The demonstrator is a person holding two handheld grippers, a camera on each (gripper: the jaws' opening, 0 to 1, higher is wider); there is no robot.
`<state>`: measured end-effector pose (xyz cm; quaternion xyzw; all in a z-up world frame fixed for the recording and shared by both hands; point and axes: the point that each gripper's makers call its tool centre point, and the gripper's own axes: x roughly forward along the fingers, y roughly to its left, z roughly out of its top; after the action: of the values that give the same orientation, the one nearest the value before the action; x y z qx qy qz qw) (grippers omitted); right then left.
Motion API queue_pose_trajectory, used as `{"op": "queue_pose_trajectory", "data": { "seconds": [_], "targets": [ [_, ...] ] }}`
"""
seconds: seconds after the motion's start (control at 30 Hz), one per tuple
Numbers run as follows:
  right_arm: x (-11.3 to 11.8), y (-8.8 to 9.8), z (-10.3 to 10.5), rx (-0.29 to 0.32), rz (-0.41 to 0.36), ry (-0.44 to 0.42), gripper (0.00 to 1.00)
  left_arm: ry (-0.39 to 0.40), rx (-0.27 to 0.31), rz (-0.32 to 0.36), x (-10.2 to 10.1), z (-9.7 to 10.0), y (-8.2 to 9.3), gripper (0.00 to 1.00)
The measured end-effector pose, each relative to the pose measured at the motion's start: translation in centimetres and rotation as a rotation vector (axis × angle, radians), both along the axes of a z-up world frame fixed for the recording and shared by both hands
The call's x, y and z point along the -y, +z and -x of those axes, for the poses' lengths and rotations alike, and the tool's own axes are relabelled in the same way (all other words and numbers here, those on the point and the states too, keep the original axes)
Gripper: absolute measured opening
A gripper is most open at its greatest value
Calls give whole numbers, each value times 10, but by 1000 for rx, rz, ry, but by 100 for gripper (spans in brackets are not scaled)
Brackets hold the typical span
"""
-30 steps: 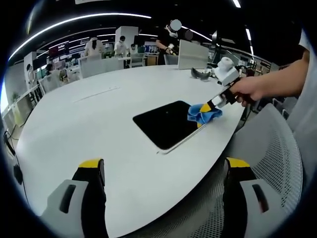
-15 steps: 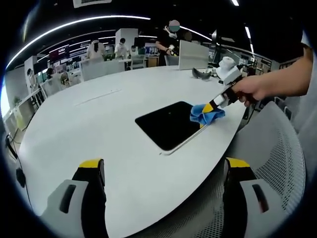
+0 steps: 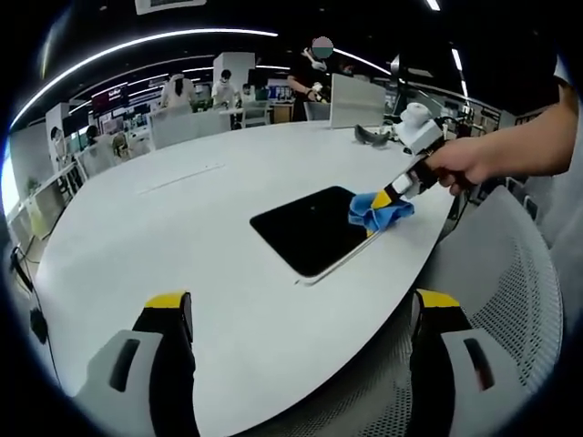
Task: Wipe the mirror surface with the cleaning cloth until all visible marks leave the cleaned area.
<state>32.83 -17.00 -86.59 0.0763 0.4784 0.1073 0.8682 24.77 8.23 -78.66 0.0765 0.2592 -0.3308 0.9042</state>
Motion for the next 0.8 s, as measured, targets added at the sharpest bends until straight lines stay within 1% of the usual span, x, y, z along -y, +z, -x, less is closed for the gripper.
{"op": "queue_pose_trajectory", "data": {
  "seconds": [0.37,0.8],
  "targets": [
    [-19,0,-1,-6,4,16,4,-2,-6,7,1,0,0,99],
    [-42,0,-1,6,4,28,4,-8,-14,17,3,2,0,99]
  ]
}}
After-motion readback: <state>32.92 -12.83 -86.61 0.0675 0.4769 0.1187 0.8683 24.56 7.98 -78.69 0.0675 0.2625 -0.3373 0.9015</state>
